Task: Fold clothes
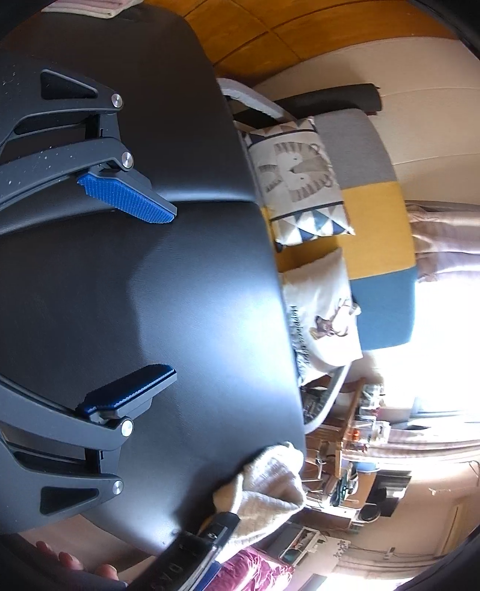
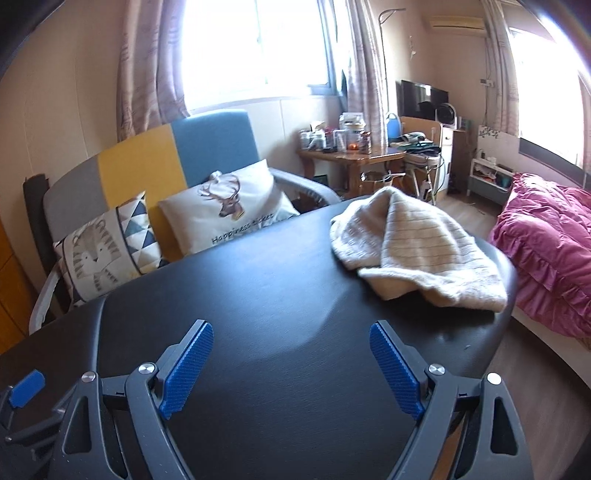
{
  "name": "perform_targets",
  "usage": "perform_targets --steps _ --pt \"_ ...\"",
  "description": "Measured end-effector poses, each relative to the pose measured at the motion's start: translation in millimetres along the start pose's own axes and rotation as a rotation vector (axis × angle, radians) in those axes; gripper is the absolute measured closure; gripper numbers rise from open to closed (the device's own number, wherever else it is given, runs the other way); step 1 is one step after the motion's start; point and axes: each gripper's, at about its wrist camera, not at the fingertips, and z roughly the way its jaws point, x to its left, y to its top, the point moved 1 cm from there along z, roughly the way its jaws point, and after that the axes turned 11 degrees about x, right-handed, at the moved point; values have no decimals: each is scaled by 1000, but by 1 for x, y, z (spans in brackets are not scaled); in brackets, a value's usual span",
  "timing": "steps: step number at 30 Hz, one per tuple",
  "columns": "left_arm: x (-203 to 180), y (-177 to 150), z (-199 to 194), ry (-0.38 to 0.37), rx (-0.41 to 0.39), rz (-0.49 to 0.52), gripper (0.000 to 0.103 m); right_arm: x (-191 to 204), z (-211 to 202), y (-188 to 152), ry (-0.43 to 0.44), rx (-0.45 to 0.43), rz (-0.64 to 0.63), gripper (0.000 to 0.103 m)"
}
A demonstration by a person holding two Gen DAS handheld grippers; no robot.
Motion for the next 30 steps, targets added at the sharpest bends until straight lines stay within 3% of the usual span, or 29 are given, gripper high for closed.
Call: perform_targets --steps 4,14,30 --pt "-5 6 -8 -9 -31 6 21 -4 -1 1 -8 3 3 14" --pt "-11 -2 0 -6 -24 6 21 -10 8 -2 -11 14 16 14" --pt "-8 -18 32 0 83 5 21 -12 55 -11 -24 115 27 14"
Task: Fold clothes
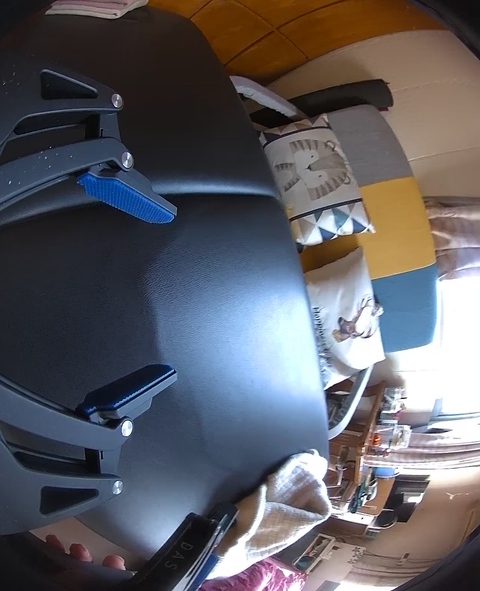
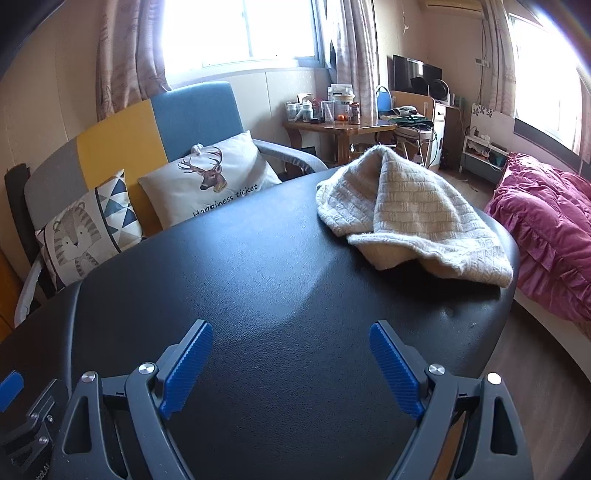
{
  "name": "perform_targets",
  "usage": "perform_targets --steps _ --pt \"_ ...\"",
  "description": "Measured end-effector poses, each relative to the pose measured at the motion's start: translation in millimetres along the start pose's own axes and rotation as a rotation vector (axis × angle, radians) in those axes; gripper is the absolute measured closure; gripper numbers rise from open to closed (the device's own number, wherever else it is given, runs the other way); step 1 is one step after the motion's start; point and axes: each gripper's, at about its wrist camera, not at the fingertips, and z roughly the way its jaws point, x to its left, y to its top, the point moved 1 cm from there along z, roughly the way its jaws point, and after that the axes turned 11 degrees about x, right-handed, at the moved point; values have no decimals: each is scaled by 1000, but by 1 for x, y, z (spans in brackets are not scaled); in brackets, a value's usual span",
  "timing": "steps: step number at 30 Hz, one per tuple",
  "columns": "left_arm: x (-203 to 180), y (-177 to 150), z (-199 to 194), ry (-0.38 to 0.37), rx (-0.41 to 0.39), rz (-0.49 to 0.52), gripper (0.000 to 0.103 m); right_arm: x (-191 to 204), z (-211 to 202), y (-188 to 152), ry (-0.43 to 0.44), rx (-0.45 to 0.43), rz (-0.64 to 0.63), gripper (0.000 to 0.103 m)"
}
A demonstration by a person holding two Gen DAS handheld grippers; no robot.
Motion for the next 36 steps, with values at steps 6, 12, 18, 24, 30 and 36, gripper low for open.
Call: perform_targets --steps 6,12,18,24,30,36 --pt "0 -3 3 15 5 10 21 4 3 -2 5 9 -12 14" --pt "2 -4 1 13 -7 6 21 4 0 -1 -2 -7 -5 14" --pt "-3 -6 4 0 2 15 21 2 3 1 0 1 1 14" --pt "-7 -6 8 -2 10 17 21 1 6 4 5 -2 1 14" --pt "-13 -11 18 0 47 37 21 -3 12 9 -5 3 -7 14" --pt "-14 -12 26 22 79 47 21 -14 28 14 -50 5 -15 14"
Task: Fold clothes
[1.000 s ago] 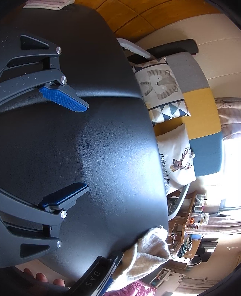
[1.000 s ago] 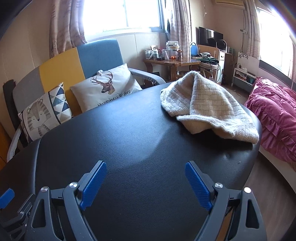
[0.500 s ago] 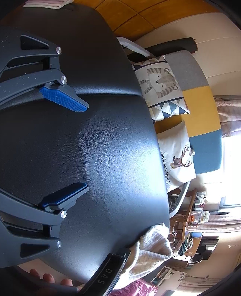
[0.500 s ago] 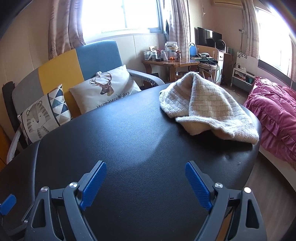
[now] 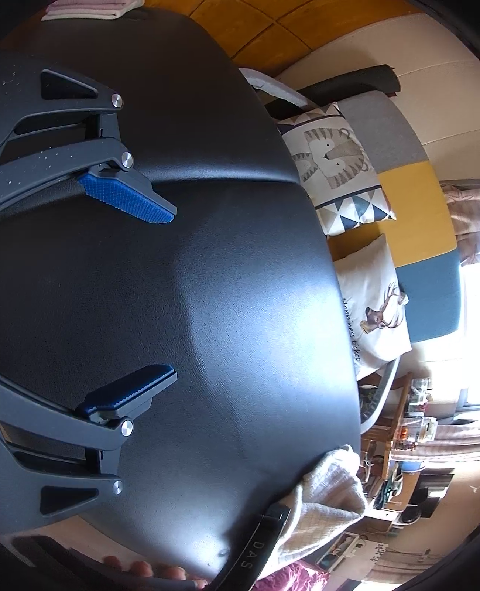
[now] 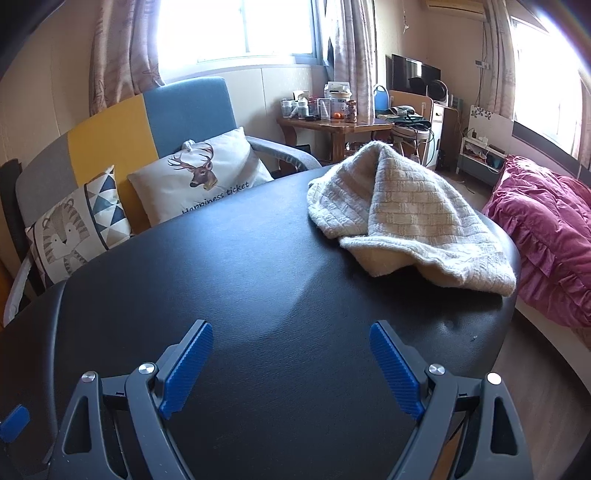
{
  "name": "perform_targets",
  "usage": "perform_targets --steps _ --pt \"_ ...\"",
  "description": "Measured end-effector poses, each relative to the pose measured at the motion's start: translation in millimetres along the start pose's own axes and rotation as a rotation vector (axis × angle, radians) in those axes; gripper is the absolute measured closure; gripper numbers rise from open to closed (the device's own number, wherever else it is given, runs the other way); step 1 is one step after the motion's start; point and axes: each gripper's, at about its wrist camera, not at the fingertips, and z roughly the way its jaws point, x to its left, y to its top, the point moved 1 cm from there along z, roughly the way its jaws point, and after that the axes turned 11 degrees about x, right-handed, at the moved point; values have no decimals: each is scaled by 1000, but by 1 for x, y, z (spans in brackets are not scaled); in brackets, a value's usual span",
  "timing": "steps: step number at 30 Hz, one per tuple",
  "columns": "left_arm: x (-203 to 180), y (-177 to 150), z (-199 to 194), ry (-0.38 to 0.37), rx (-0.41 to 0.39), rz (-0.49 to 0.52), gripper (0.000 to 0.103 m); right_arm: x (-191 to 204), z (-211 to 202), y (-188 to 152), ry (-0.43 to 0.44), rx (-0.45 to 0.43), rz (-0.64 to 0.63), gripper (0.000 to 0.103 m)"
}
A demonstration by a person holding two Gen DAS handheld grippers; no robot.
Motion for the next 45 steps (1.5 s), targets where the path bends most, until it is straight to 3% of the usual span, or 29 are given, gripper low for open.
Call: perform_targets --steps 14,22,29,37,42,45 --pt "7 -5 17 60 59 -1 21 -61 73 37 -204 16 -225 14" --pt "5 -6 24 85 86 11 21 -90 126 62 -307 131 -362 14" --pt "5 -9 28 84 100 8 21 -106 149 65 -394 146 -369 14" --pt "7 -9 29 71 94 -1 21 -126 158 59 -344 137 -246 13" --pt "7 -10 31 58 97 -1 21 -136 159 62 -312 147 -228 2" --pt "6 -12 31 53 94 -5 21 -143 159 66 -268 160 -218 2"
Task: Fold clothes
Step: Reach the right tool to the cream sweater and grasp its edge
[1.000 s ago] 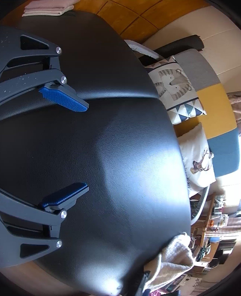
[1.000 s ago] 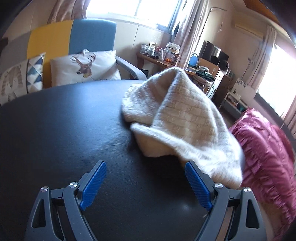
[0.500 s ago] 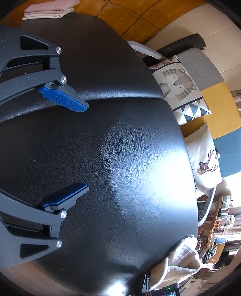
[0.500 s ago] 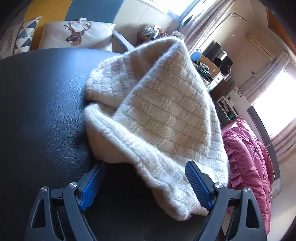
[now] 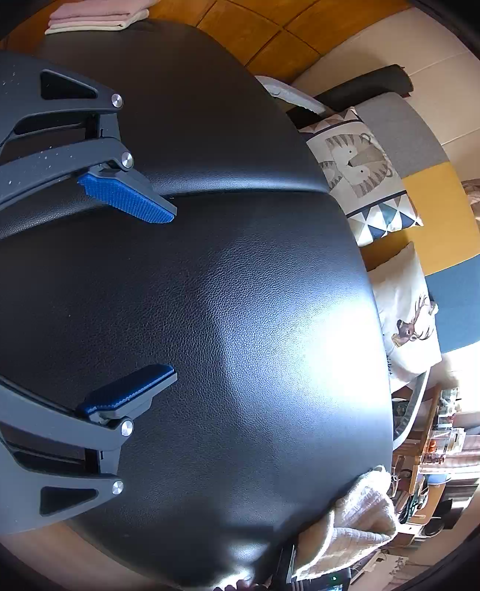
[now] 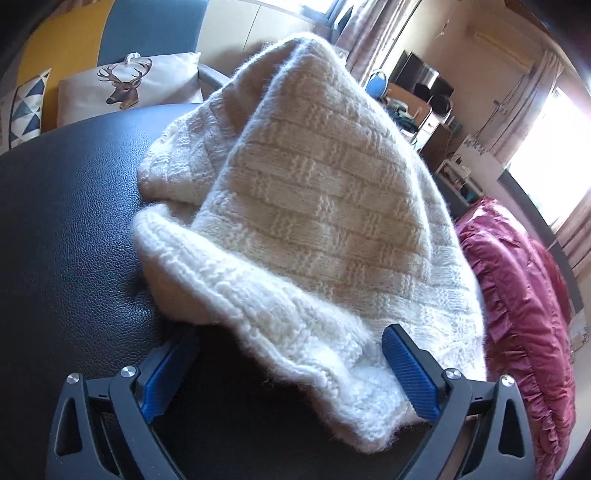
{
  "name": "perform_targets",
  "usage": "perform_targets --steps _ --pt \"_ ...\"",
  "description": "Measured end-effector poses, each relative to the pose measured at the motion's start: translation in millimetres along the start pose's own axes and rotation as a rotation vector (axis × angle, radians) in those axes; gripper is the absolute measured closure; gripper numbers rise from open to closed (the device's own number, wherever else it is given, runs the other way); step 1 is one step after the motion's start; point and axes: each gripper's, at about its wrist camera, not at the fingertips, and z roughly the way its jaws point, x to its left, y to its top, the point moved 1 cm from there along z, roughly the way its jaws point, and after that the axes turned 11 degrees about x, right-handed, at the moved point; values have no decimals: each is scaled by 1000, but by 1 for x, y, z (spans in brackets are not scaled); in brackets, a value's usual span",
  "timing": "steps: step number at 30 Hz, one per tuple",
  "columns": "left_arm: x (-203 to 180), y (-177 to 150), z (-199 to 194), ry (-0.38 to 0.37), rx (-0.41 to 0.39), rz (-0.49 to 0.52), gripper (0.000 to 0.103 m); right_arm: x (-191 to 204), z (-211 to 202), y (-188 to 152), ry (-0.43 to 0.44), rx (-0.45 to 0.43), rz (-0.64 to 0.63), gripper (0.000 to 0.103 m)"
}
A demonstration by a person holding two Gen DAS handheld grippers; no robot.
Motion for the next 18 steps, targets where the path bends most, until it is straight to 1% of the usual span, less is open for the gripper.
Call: perform_targets --steps 5,7,8,9,10,11,12,14,15,17,18 --pt "-1 -4 6 -8 19 -9 21 -13 4 0 88 4 17 3" --pt "-2 -6 8 -5 28 -9 21 -16 4 -1 122 -1 18 10" --pt "-1 -7 10 -4 32 -10 21 -14 2 -2 125 -14 9 22" --pt "-1 -7 11 -4 35 -13 21 -13 0 -3 128 -27 0 37" --pt "0 -7 11 -7 37 -18 21 -10 -2 -4 123 -38 -11 46" --pt "1 -7 11 -11 37 -23 21 -8 -5 -4 114 -45 -17 63" --pt "1 -7 11 -12 36 -27 21 -8 -5 -5 110 -47 -12 78" --pt "2 -7 11 -14 32 -31 21 -11 -5 -5 117 -50 13 81" --pt "3 -7 11 -15 32 -33 21 -15 -6 -6 139 -50 42 83" --pt "4 -7 12 -11 32 -40 21 -22 -9 -7 201 -49 119 87" --pt "4 -6 12 -9 35 -43 21 -29 -10 -6 254 -47 172 91"
